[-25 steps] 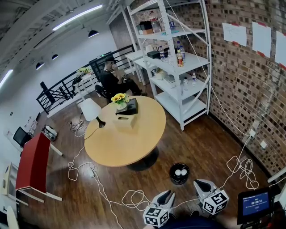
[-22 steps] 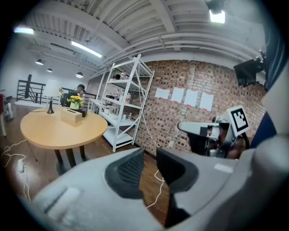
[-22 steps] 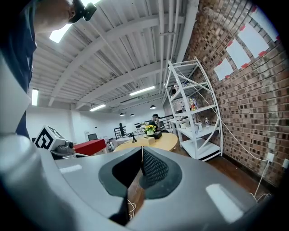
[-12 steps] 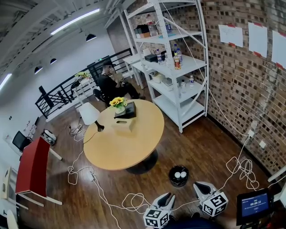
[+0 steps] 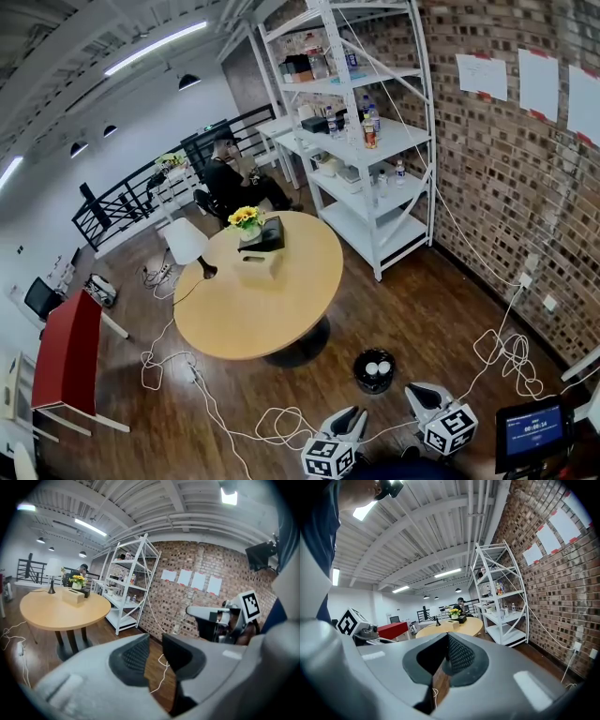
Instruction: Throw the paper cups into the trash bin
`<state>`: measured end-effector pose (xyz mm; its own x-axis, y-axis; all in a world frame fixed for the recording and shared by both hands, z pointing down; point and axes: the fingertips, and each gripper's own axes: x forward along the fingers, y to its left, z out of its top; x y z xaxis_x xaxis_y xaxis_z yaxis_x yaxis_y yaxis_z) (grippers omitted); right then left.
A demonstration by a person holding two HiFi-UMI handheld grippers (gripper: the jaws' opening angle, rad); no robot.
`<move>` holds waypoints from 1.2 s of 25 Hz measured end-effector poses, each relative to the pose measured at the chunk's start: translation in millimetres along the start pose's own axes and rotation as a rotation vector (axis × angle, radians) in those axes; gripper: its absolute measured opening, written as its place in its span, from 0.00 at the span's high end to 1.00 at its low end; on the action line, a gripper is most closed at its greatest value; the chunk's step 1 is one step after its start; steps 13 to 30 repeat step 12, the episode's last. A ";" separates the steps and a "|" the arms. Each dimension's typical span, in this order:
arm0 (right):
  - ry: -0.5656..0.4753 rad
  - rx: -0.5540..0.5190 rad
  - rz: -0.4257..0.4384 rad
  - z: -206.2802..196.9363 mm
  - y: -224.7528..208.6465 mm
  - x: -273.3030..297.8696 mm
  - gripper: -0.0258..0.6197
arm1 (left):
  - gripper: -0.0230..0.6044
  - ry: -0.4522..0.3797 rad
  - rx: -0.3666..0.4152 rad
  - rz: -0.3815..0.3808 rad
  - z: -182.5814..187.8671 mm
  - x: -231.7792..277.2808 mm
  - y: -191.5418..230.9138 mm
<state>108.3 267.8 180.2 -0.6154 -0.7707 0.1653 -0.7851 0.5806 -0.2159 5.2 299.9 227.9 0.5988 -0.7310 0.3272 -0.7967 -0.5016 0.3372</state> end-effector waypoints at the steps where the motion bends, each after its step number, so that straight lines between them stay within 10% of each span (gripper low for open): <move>1: 0.003 0.002 -0.001 -0.2 -0.2 0.0 0.94 | 0.82 0.002 -0.001 0.001 -0.7 0.3 0.4; 30: 0.011 -0.020 0.009 -5.5 1.3 3.8 0.94 | 0.82 0.014 -0.002 0.003 -3.9 3.4 4.1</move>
